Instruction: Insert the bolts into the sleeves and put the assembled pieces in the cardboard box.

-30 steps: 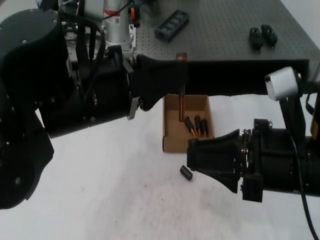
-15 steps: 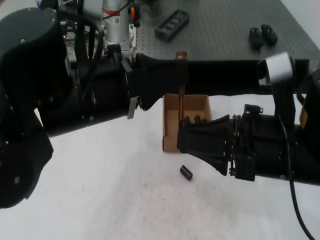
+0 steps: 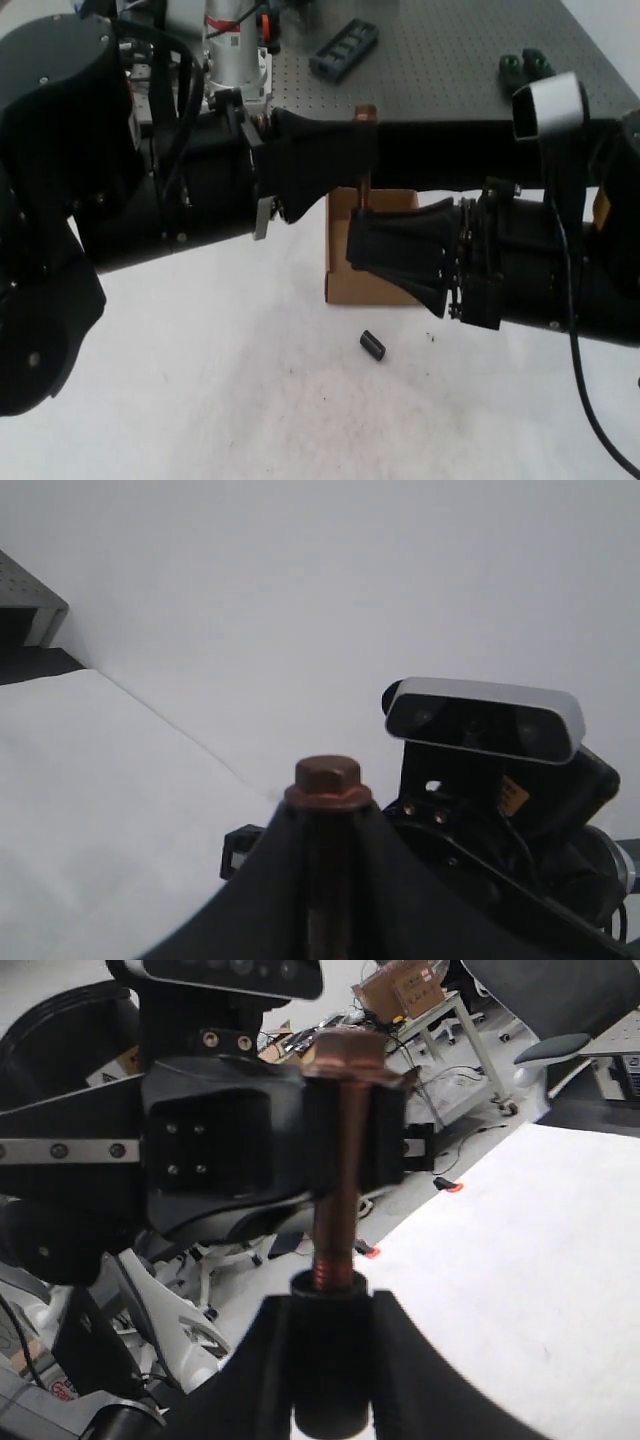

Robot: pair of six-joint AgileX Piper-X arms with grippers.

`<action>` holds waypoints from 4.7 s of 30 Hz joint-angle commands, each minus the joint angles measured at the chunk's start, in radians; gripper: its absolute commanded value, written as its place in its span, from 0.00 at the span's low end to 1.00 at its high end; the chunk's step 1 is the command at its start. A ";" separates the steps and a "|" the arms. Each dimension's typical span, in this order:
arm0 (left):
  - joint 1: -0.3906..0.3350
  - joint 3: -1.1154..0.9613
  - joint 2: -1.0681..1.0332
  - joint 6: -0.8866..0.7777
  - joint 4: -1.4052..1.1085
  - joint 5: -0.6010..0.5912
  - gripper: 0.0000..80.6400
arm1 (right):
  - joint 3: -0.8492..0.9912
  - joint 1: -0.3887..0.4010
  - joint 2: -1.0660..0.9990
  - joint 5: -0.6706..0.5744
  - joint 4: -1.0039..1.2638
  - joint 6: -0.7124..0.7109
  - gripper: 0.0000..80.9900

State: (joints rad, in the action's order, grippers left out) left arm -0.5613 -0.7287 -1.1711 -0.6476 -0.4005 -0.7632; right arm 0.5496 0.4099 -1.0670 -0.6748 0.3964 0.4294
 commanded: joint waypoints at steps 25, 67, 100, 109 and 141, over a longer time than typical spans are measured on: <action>-0.163 -0.270 -0.375 0.723 0.903 0.303 0.53 | 0.890 -0.278 -0.796 0.446 -0.766 -0.479 0.00; -0.329 -0.515 -0.688 0.743 1.125 0.640 0.01 | 1.098 -0.271 -0.739 0.466 -1.376 -0.613 0.41; 0.061 -0.187 0.231 0.468 0.882 0.618 0.01 | 0.983 -0.011 -1.061 0.787 -1.397 -0.721 0.28; 0.061 -0.187 0.224 0.439 0.797 0.504 0.01 | 0.924 -0.038 -0.927 0.507 -1.441 -0.743 0.01; 0.061 -0.187 0.084 0.108 0.293 -0.070 0.01 | 0.068 0.070 0.082 -0.058 -0.126 -0.017 0.01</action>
State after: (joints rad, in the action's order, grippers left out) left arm -0.5027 -0.9107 -1.0900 -0.5204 -0.0871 -0.8137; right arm 0.6112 0.4785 -0.9892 -0.7153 0.2390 0.4015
